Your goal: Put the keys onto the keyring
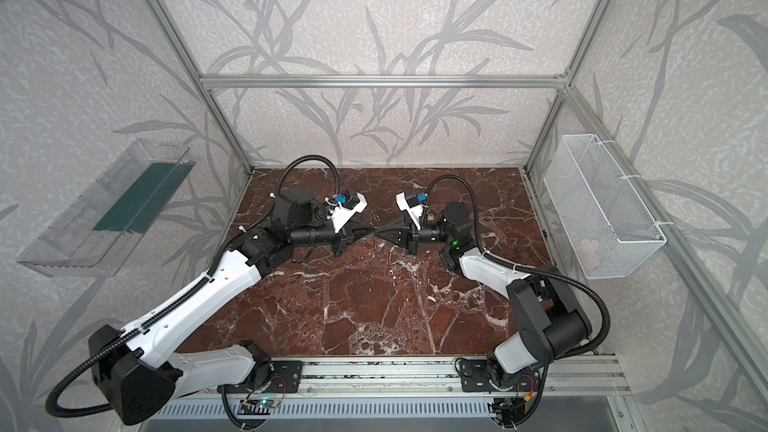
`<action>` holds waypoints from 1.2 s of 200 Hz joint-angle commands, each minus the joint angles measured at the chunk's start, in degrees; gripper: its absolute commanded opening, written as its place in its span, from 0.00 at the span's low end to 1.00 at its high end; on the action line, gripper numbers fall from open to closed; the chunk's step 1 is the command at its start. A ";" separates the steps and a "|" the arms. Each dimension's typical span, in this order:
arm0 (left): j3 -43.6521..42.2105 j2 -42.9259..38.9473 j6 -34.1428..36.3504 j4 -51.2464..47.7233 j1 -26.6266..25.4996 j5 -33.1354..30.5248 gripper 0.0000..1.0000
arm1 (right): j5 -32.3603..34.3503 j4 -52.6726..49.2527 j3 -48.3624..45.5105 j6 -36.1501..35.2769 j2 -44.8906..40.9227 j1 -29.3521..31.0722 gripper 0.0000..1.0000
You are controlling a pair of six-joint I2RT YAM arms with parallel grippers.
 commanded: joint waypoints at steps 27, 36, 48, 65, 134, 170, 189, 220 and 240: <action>-3.14 -1.21 -6.79 5.97 -1.67 -11.27 0.00 | 5.30 -8.50 0.09 -6.88 -4.62 0.05 0.02; -3.83 -1.59 -7.41 6.96 -1.99 -13.21 0.00 | 5.96 -10.25 -0.06 -7.95 -5.20 0.04 0.11; -4.65 -2.11 -8.00 8.27 -2.42 -16.36 0.00 | 7.14 -12.39 -0.46 -9.61 -6.06 -0.02 0.21; -4.73 -2.20 -7.76 8.18 -3.26 -21.01 0.00 | 11.12 -18.52 -0.87 -13.02 -7.80 -0.09 0.32; -6.55 -1.39 -8.38 10.43 -6.62 -33.11 0.00 | 28.07 -34.84 -0.99 -21.77 -14.30 -0.07 0.39; -1.54 2.49 -12.81 3.57 -6.91 -36.50 0.00 | 40.44 -43.76 1.03 -22.43 -14.33 -0.08 0.40; 4.67 6.36 -17.35 -5.58 -6.92 -37.53 0.00 | 46.57 -47.04 1.79 -22.18 -13.97 -0.09 0.40; 11.92 12.01 -23.83 -16.76 -6.92 -39.79 0.00 | 53.79 -48.16 1.00 -21.33 -14.17 -0.07 0.41; 15.01 14.30 -25.01 -20.69 -6.91 -39.88 0.00 | 57.07 -49.25 1.29 -21.46 -13.58 -0.09 0.42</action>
